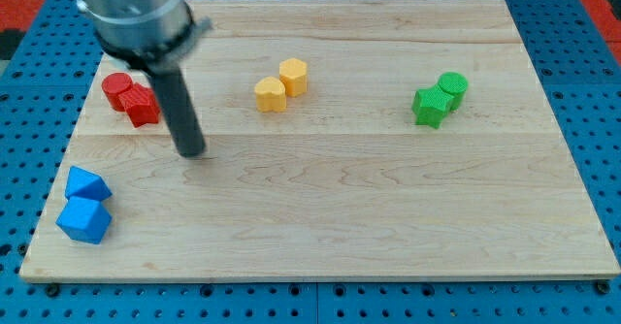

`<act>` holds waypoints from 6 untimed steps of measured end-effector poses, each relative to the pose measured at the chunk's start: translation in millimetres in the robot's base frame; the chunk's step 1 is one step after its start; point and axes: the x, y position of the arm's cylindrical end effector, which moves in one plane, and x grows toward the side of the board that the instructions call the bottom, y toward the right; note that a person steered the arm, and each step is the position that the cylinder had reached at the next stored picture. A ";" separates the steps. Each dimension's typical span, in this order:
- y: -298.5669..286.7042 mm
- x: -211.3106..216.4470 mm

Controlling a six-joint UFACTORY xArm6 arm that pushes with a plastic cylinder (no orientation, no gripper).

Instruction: Place the blue cube to the right of the triangle

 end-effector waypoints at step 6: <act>-111.0 60.9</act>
